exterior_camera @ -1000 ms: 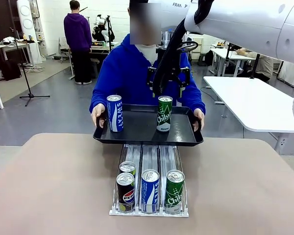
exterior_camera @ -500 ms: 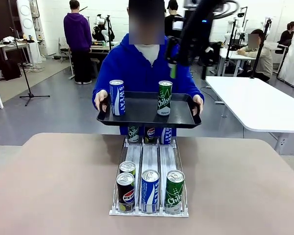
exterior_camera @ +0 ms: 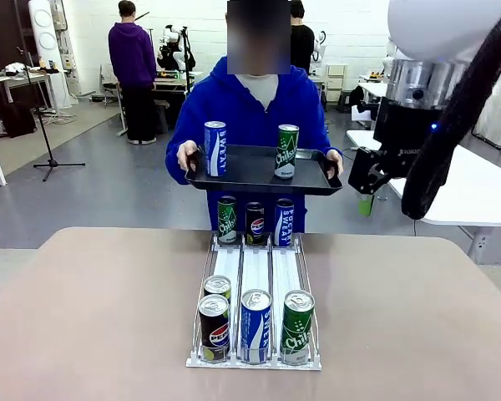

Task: Retrieve and hand over the desired beverage to the person.
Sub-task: Place the picked can on the Handle tray extended by the person.

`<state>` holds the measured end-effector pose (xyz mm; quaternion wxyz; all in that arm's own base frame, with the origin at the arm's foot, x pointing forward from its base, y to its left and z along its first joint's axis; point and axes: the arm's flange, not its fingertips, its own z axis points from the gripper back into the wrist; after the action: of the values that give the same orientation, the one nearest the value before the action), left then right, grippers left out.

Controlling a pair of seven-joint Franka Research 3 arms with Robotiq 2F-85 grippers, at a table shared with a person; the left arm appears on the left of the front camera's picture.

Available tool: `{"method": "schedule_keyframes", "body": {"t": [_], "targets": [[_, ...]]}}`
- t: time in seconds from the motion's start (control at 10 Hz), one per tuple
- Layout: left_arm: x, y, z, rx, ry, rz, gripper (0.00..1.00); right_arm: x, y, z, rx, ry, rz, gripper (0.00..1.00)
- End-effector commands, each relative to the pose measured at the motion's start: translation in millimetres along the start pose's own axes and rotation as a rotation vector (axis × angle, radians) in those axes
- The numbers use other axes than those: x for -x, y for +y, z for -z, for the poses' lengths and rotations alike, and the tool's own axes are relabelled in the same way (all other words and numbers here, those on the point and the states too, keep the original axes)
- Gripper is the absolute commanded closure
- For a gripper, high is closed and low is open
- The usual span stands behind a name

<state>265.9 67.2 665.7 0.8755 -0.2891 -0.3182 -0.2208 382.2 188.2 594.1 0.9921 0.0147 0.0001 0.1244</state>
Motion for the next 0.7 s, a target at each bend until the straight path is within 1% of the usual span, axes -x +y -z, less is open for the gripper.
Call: {"method": "schedule_keyframes", "body": {"t": [0.0, 0.1, 0.5, 0.6], "targets": [[1, 0, 0, 0.002, -0.01, 0.007, 0.0, -11, -2, -5, -0.102, -0.017, 0.031, 0.0], [1, 0, 0, 0.002, -0.01, 0.007, 0.0, 0, 0, 0, 0.0, 0.0, 0.0, 0.0], [1, 0, 0, 0.002, -0.01, 0.007, 0.0, 0, 0, 0, 0.0, 0.0, 0.0, 0.0], [1, 0, 0, 0.002, -0.01, 0.007, 0.0, -2, 0, 0, -0.017, -0.007, 0.005, 0.0]]}}
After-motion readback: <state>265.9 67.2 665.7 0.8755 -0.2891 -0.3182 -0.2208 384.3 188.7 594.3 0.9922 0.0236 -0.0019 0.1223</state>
